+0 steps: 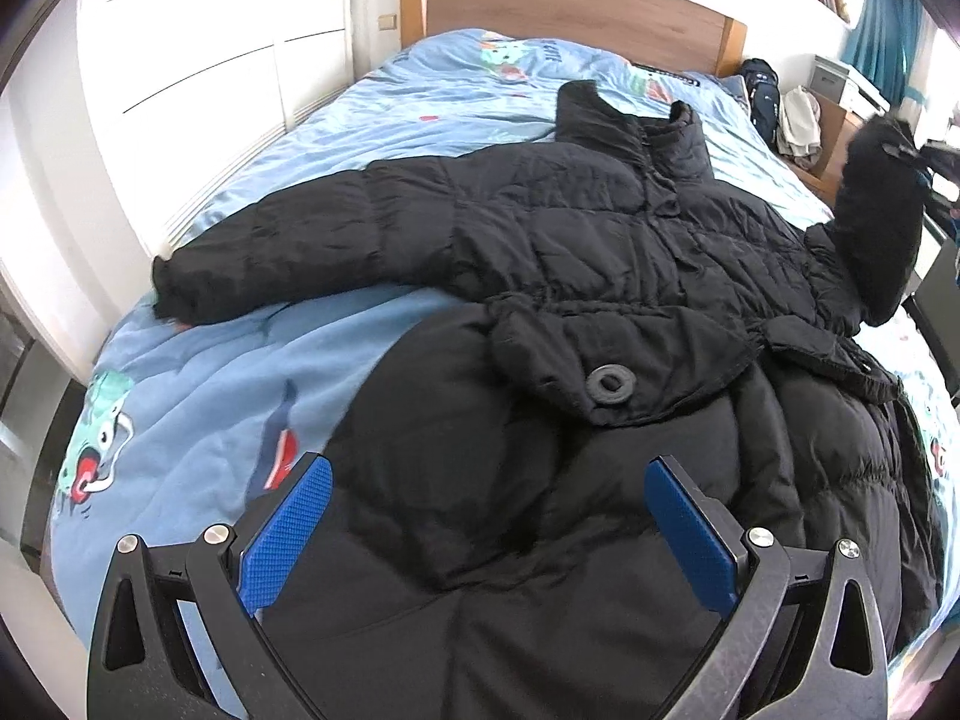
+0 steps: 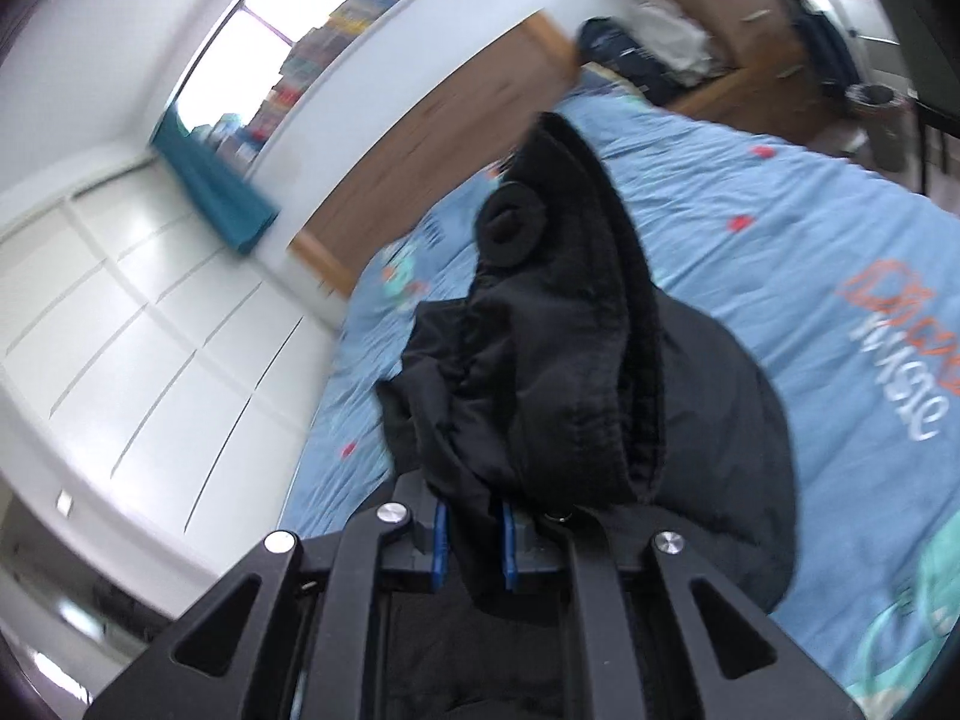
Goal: Fold large clothes
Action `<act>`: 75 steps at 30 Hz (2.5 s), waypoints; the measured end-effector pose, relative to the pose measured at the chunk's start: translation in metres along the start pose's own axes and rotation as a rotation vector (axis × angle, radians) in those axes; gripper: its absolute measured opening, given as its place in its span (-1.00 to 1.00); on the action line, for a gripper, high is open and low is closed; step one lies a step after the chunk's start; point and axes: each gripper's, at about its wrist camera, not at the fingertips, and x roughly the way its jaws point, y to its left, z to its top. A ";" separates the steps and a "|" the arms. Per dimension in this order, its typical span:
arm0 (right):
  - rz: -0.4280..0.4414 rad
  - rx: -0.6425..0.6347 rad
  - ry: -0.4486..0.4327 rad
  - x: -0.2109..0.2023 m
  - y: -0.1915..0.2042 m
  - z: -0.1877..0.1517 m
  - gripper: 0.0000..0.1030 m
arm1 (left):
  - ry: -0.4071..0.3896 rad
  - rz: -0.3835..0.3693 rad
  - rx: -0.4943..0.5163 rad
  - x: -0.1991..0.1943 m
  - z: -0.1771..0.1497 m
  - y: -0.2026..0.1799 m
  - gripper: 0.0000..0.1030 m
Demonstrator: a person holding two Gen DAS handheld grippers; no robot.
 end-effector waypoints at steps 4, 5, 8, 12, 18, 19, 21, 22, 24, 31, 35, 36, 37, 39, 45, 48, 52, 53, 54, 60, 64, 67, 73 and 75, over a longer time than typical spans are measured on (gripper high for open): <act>0.033 -0.065 0.073 0.024 0.049 -0.032 -0.76 | 0.004 0.003 -0.007 -0.008 -0.007 0.016 0.99; 0.040 -0.075 0.088 0.027 0.055 -0.041 -0.76 | 0.003 0.006 -0.009 -0.009 -0.008 0.019 0.99; 0.050 -0.130 0.146 0.042 0.082 -0.072 -0.76 | -0.005 0.036 -0.018 -0.013 -0.011 0.030 0.99; 0.027 -0.213 0.235 0.065 0.108 -0.115 -0.76 | -0.015 0.075 -0.029 -0.017 -0.015 0.043 0.99; -0.067 -0.321 0.356 0.097 0.118 -0.183 -0.76 | -0.003 0.072 -0.065 -0.016 -0.022 0.055 0.99; -0.083 -0.336 0.371 0.102 0.118 -0.190 -0.76 | -0.003 0.072 -0.068 -0.016 -0.023 0.056 0.99; -0.120 -0.376 0.403 0.113 0.117 -0.207 -0.76 | -0.005 0.074 -0.073 -0.016 -0.023 0.056 0.99; -0.134 -0.389 0.419 0.122 0.111 -0.209 -0.75 | -0.007 0.076 -0.077 -0.016 -0.024 0.057 0.99; -0.164 -0.419 0.448 0.129 0.107 -0.221 -0.75 | -0.012 0.075 -0.087 -0.017 -0.024 0.058 0.99; -0.206 -0.482 0.478 0.135 0.098 -0.235 -0.66 | -0.026 0.038 -0.075 -0.020 -0.017 0.047 0.99; -0.158 -0.473 0.496 0.127 0.102 -0.234 -0.26 | -0.017 0.033 -0.064 -0.022 -0.011 0.036 0.99; -0.139 -0.476 0.502 0.125 0.106 -0.233 -0.20 | -0.017 0.028 -0.068 -0.023 -0.010 0.035 0.99; -0.125 -0.488 0.506 0.123 0.111 -0.235 -0.12 | -0.018 0.022 -0.072 -0.024 -0.008 0.032 0.99; -0.103 -0.530 0.511 0.116 0.120 -0.239 -0.09 | -0.026 0.023 -0.070 -0.026 -0.005 0.029 0.99; -0.055 -0.545 0.471 0.085 0.126 -0.218 -0.09 | -0.038 0.003 -0.047 -0.025 0.014 0.006 0.99; -0.089 -0.557 0.423 0.069 0.117 -0.195 -0.09 | -0.046 -0.013 -0.031 -0.016 0.029 -0.014 0.99; -0.203 -0.568 0.354 0.053 0.086 -0.156 -0.09 | -0.041 -0.048 0.011 0.005 0.055 -0.050 0.99; -0.236 -0.568 0.334 0.049 0.076 -0.145 -0.09 | -0.042 -0.053 0.015 0.010 0.062 -0.058 0.99; -0.271 -0.567 0.317 0.047 0.065 -0.134 -0.09 | -0.044 -0.060 0.016 0.016 0.070 -0.067 0.99; -0.383 -0.489 0.270 0.049 0.003 -0.084 -0.09 | -0.053 -0.079 0.010 0.070 0.125 -0.126 0.99; -0.392 -0.457 0.291 0.065 -0.026 -0.076 -0.09 | -0.024 -0.125 0.004 0.108 0.151 -0.161 0.99; -0.393 -0.451 0.313 0.080 -0.041 -0.080 -0.09 | 0.001 -0.105 0.005 0.138 0.157 -0.176 0.99; -0.375 -0.435 0.331 0.098 -0.064 -0.096 -0.06 | 0.099 -0.043 0.006 0.192 0.135 -0.165 0.99; -0.366 -0.422 0.334 0.102 -0.070 -0.098 -0.03 | 0.124 -0.060 -0.024 0.201 0.129 -0.154 0.99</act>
